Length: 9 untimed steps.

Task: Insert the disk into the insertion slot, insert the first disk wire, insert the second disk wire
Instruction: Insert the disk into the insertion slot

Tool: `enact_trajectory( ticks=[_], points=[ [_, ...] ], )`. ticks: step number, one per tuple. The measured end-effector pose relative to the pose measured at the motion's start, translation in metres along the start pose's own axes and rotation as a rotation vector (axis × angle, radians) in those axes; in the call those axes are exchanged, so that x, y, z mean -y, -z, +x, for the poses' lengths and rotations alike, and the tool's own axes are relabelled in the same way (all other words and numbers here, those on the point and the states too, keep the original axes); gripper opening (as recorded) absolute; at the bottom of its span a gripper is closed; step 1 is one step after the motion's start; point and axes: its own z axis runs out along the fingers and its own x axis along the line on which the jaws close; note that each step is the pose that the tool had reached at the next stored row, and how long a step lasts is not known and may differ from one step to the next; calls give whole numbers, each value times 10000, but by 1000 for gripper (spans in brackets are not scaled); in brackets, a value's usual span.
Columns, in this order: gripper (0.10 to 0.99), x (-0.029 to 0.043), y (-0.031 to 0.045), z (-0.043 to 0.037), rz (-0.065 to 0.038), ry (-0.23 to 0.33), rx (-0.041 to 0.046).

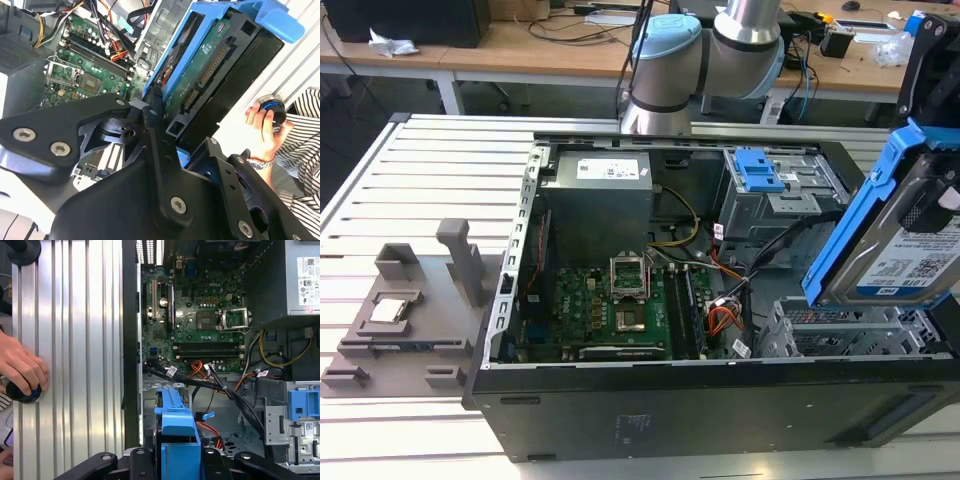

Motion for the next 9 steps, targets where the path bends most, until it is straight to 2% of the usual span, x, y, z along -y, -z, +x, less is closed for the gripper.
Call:
enact_trajectory(
  ticks=[9],
  points=[
    [361,0,-67,0,0,0,-1]
  ],
)
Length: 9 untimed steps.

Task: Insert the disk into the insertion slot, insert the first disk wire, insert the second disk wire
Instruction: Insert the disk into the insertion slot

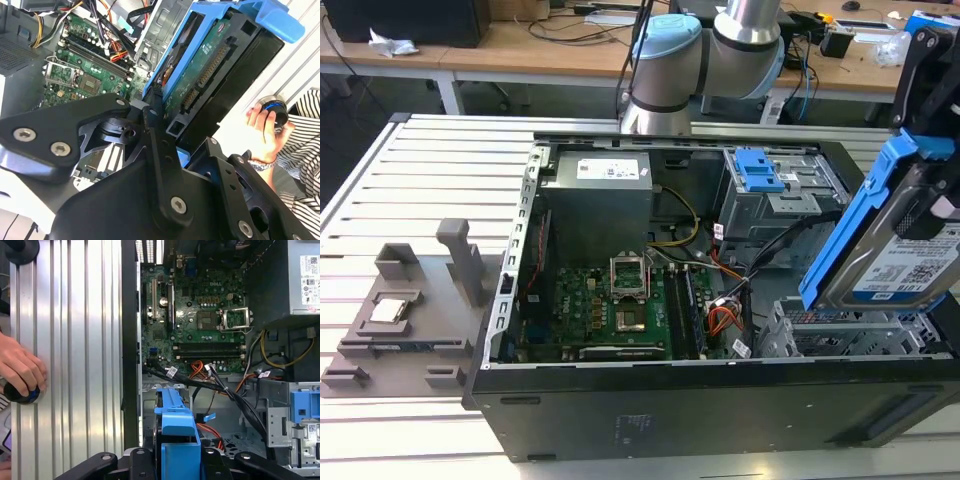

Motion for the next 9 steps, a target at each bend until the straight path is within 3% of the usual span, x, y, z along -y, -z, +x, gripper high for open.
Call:
enact_trajectory(
  ticks=[9],
  points=[
    [361,2,-53,0,0,0,0]
  ],
)
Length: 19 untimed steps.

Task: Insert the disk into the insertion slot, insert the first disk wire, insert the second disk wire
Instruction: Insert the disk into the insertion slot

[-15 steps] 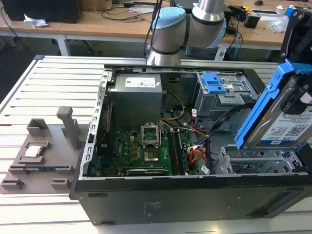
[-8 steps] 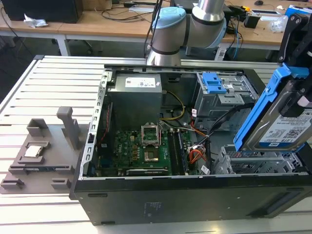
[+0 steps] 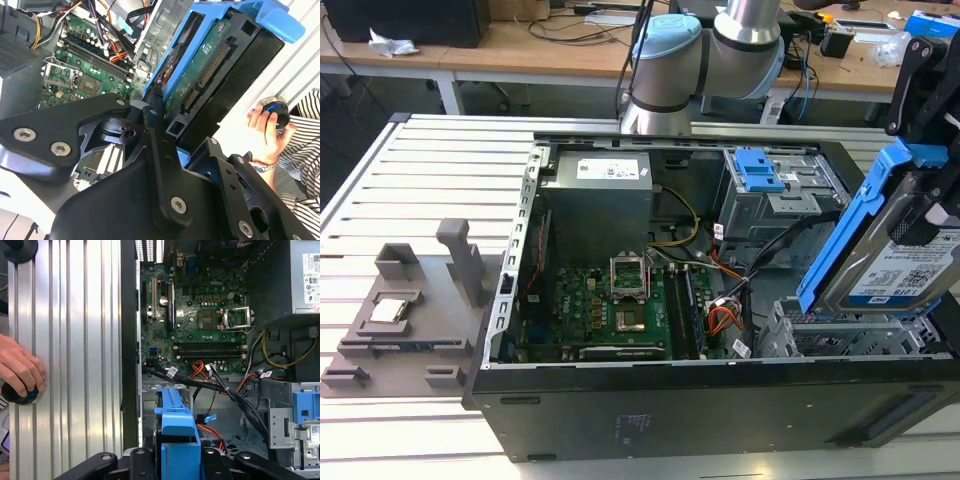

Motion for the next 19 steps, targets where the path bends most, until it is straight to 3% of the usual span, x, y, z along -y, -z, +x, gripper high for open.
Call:
enact_trajectory(
  ticks=[10,15,19],
  points=[
    [361,5,-124,-10,0,0,2],
    [361,57,-171,-108,0,2,0],
    [361,94,-254,-131,-2,16,-1]
  ],
)
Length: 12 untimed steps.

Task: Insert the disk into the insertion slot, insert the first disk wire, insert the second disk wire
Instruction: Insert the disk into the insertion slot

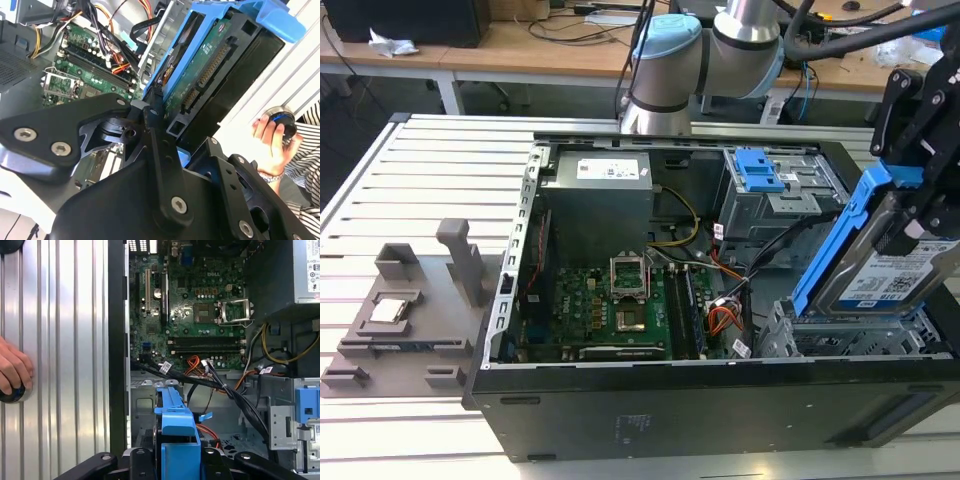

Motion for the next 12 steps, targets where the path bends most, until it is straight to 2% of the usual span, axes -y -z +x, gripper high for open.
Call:
enact_trajectory(
  ticks=[5,9,12],
  points=[
    [361,4,-76,-8,1,262,-9],
    [361,4,-90,-37,1,422,-18],
    [361,5,-129,-47,1,419,-16]
  ],
)
